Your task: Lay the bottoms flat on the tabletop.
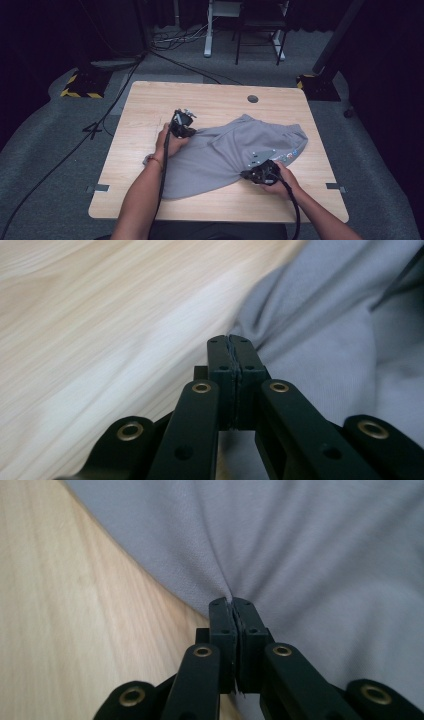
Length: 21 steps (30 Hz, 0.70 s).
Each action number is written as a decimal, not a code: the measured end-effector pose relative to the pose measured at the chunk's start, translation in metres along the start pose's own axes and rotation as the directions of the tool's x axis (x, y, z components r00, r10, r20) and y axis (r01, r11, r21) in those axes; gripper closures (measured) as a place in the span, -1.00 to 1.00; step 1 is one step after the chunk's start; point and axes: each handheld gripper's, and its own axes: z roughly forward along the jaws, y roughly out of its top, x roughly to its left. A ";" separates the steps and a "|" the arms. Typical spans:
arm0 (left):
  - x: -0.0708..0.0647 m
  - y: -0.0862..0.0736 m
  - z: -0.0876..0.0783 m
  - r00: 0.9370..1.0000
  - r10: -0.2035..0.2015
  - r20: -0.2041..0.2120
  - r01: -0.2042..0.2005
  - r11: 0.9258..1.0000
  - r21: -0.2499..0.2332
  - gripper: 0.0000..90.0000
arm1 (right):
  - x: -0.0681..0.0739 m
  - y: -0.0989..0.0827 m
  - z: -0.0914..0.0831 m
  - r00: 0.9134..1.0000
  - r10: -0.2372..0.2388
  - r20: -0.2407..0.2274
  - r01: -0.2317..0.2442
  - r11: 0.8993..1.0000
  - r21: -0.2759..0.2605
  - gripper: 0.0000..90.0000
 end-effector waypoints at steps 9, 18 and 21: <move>0.033 -0.049 -0.053 0.997 -0.036 -0.069 0.033 0.999 -0.043 0.98 | -0.021 -0.038 -0.050 0.998 0.066 0.005 -0.066 0.998 0.019 0.96; -0.004 -0.102 -0.084 0.999 0.029 0.014 -0.028 0.995 -0.091 0.98 | -0.062 -0.079 -0.068 0.959 0.217 0.182 -0.236 0.967 0.093 0.96; -0.018 -0.118 -0.092 0.995 0.060 0.084 -0.051 0.993 -0.109 0.97 | -0.073 -0.087 -0.073 0.933 0.273 0.233 -0.299 0.951 0.082 0.92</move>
